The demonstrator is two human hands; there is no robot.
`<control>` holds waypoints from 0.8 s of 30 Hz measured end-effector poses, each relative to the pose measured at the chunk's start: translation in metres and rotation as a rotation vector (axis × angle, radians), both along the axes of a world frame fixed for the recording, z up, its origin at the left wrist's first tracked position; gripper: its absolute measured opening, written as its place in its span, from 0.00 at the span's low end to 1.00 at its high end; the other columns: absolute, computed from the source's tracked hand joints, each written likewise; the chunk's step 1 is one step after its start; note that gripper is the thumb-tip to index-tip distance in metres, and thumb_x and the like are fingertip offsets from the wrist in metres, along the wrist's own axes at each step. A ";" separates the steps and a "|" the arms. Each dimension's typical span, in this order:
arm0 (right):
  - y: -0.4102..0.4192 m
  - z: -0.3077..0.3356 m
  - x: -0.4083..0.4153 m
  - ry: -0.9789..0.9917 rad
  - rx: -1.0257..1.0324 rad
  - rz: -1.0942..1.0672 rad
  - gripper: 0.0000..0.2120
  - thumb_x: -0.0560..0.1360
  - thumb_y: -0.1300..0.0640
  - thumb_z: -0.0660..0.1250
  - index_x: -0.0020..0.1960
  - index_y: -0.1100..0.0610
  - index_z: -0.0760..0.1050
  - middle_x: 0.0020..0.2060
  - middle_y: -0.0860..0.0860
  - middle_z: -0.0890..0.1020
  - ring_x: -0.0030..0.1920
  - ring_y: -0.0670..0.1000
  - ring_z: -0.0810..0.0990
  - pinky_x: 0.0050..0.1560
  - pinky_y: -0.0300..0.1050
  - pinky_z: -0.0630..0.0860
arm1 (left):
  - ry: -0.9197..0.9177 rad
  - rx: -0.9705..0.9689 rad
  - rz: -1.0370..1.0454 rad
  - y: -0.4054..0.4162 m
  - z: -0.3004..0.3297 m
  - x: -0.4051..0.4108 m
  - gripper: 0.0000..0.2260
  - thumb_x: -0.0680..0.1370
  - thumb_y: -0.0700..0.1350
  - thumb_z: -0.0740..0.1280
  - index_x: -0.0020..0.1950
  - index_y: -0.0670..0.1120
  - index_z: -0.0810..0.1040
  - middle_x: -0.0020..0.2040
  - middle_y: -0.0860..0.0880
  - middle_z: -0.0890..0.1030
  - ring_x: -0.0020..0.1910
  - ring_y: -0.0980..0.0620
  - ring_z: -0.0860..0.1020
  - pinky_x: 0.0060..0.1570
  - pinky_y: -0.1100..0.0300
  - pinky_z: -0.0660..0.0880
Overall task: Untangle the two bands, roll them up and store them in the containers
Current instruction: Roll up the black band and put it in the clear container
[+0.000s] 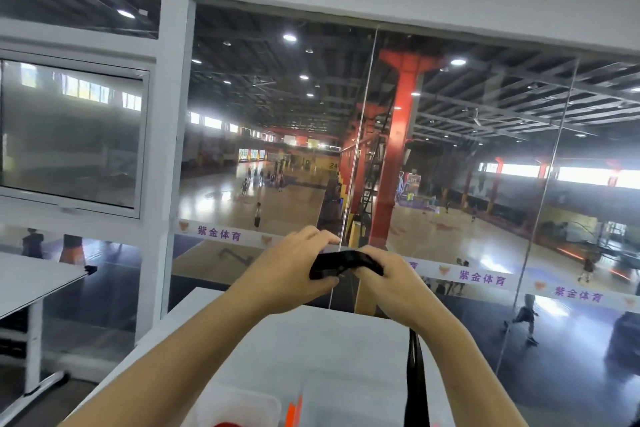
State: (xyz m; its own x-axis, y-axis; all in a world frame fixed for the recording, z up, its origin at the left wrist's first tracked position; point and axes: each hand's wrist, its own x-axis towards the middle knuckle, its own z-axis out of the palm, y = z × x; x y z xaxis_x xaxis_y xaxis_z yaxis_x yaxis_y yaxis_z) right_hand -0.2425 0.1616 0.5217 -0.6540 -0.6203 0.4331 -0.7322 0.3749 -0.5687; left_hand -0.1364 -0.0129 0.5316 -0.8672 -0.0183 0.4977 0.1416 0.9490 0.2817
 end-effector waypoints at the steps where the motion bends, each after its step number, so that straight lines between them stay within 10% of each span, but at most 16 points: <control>1: 0.000 0.003 -0.001 0.003 -0.003 0.008 0.08 0.84 0.53 0.63 0.53 0.44 0.80 0.40 0.48 0.83 0.41 0.52 0.79 0.45 0.51 0.76 | -0.004 -0.042 0.017 0.001 -0.001 -0.001 0.20 0.79 0.53 0.67 0.70 0.57 0.69 0.63 0.57 0.74 0.60 0.54 0.73 0.59 0.53 0.77; 9: 0.006 0.014 -0.002 0.011 -0.063 0.099 0.16 0.83 0.58 0.65 0.63 0.38 0.76 0.45 0.44 0.83 0.46 0.51 0.81 0.52 0.48 0.78 | 0.042 0.208 0.025 0.009 -0.004 -0.004 0.07 0.87 0.49 0.54 0.56 0.52 0.71 0.42 0.51 0.78 0.37 0.51 0.75 0.32 0.55 0.71; 15: -0.004 -0.017 0.014 0.028 -0.214 0.116 0.24 0.80 0.60 0.70 0.67 0.34 0.73 0.40 0.33 0.80 0.41 0.43 0.80 0.44 0.35 0.77 | 0.115 0.705 0.059 0.012 -0.024 -0.012 0.11 0.87 0.49 0.54 0.61 0.51 0.75 0.54 0.48 0.82 0.50 0.52 0.83 0.54 0.49 0.83; 18: -0.014 -0.038 0.018 0.083 -0.293 0.097 0.30 0.80 0.62 0.69 0.73 0.34 0.70 0.54 0.36 0.82 0.55 0.39 0.79 0.54 0.28 0.74 | 0.058 0.976 0.004 0.019 -0.029 -0.013 0.15 0.87 0.48 0.54 0.67 0.48 0.77 0.61 0.47 0.83 0.52 0.50 0.85 0.54 0.49 0.84; 24: -0.026 -0.086 0.035 0.242 -0.311 0.011 0.33 0.78 0.56 0.72 0.73 0.27 0.65 0.46 0.46 0.73 0.50 0.42 0.76 0.49 0.30 0.74 | -0.033 1.466 -0.015 0.033 -0.052 0.000 0.14 0.86 0.45 0.56 0.60 0.47 0.81 0.52 0.43 0.88 0.53 0.44 0.86 0.50 0.50 0.83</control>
